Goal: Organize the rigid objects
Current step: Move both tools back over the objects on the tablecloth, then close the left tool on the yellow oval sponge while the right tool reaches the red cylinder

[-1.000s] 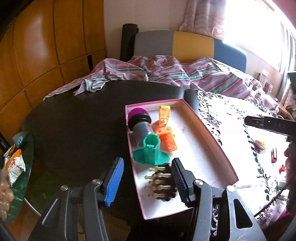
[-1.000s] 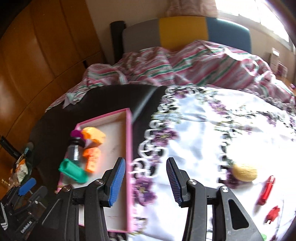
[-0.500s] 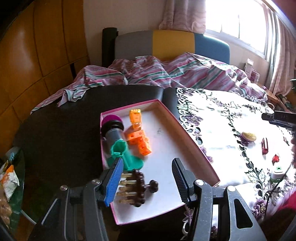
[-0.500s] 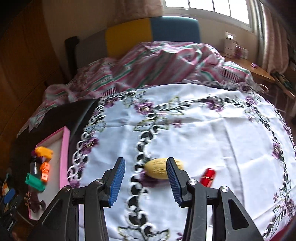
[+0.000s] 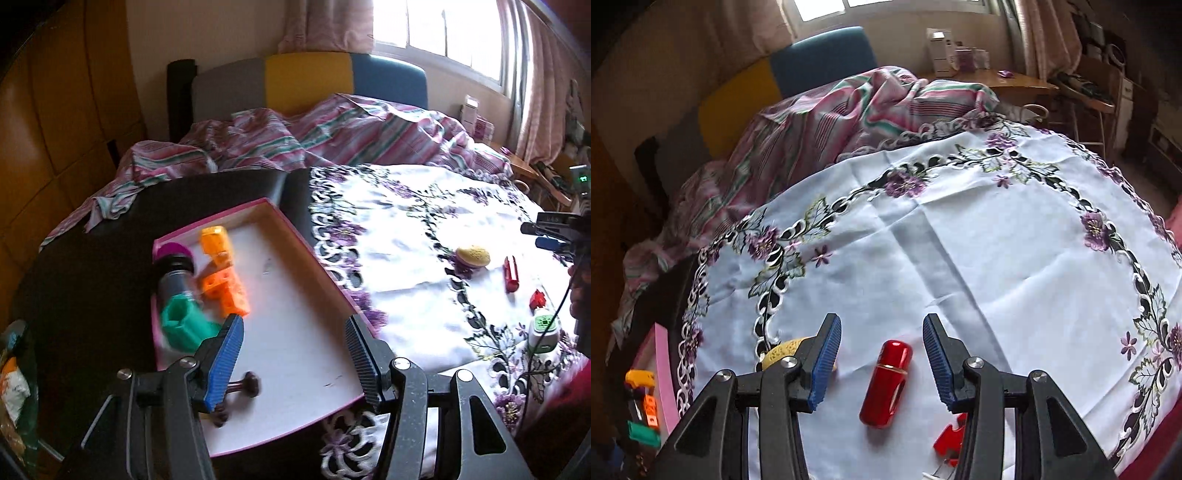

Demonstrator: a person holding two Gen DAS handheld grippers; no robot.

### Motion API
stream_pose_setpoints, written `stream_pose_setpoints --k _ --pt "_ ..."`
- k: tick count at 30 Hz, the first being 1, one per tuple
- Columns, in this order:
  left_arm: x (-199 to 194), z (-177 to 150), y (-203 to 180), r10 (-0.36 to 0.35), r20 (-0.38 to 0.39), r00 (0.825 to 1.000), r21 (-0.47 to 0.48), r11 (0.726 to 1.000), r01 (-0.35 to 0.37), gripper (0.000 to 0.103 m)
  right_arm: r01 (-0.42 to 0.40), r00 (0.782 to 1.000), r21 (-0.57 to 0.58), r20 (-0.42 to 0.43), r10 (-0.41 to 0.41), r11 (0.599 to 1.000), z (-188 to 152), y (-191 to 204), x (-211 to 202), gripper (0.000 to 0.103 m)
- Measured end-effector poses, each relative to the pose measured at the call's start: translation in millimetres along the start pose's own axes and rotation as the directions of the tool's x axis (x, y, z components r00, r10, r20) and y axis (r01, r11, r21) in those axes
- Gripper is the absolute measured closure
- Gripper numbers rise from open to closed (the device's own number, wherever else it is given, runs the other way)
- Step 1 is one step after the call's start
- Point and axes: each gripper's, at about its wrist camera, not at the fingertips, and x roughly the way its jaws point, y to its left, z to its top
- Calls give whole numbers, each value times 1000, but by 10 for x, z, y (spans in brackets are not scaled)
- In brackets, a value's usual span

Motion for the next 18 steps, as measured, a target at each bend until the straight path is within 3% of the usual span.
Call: stream_pose_setpoints --k 5,11,18 --pt "85 108 -240 -82 -16 997 27 996 82 44 39 999 93 -10 -38 995 13 -185 9 56" --pt "276 246 -684 -154 -48 987 112 981 159 43 -11 999 276 -27 20 961 10 -539 23 56" --pt "670 371 -1280 -221 -117 968 272 930 245 38 -45 997 348 -49 66 937 3 -649 64 56"
